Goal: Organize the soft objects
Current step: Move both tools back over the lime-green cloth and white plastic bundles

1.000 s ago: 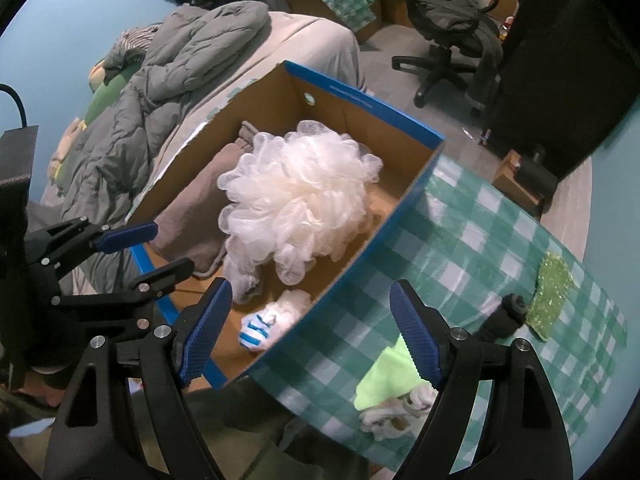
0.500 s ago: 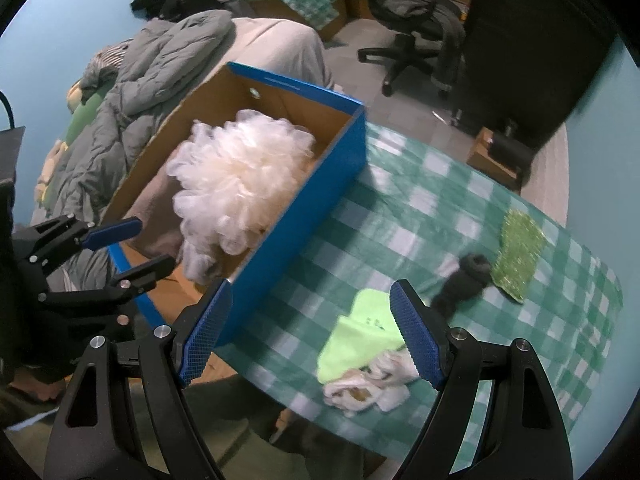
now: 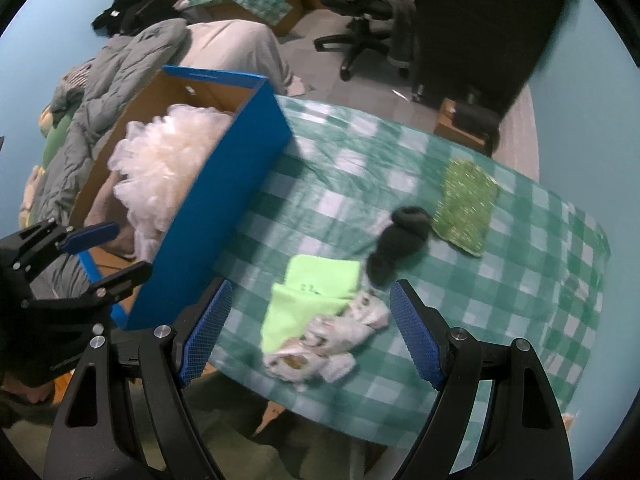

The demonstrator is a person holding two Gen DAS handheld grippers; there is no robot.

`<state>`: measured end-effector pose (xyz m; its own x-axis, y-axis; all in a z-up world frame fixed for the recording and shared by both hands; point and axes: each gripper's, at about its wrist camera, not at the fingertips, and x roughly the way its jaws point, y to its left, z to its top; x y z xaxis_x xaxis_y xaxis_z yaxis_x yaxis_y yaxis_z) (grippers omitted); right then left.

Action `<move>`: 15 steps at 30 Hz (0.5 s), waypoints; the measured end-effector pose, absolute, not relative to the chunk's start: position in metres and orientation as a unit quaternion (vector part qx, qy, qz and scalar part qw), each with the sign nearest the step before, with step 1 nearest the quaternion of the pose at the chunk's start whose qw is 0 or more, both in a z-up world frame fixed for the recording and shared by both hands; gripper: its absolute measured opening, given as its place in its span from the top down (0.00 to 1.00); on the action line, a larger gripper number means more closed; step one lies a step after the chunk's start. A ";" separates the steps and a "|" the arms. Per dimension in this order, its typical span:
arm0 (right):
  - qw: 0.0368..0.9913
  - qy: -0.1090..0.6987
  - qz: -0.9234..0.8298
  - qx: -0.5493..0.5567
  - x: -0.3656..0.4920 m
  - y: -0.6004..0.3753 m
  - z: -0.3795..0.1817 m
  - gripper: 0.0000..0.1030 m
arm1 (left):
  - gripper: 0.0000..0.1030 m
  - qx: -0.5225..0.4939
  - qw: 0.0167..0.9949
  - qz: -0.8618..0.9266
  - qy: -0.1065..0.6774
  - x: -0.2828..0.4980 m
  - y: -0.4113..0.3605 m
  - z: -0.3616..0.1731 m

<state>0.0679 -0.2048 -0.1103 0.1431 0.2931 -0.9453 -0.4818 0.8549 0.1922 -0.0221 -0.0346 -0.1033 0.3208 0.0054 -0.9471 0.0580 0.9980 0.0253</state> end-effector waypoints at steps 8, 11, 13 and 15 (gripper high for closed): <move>0.745 0.625 0.227 -0.059 0.070 -0.243 -0.129 0.20 | 0.46 0.049 0.801 -0.046 0.595 -0.020 -0.070 -0.118; 0.742 0.631 0.220 -0.053 0.068 -0.253 -0.136 0.20 | 0.46 0.051 0.794 -0.054 0.603 -0.019 -0.078 -0.126; 0.740 0.634 0.219 -0.051 0.067 -0.257 -0.139 0.20 | 0.46 0.049 0.790 -0.059 0.608 -0.018 -0.081 -0.132; 0.738 0.637 0.217 -0.051 0.066 -0.260 -0.143 0.20 | 0.46 0.047 0.785 -0.061 0.615 -0.017 -0.085 -0.138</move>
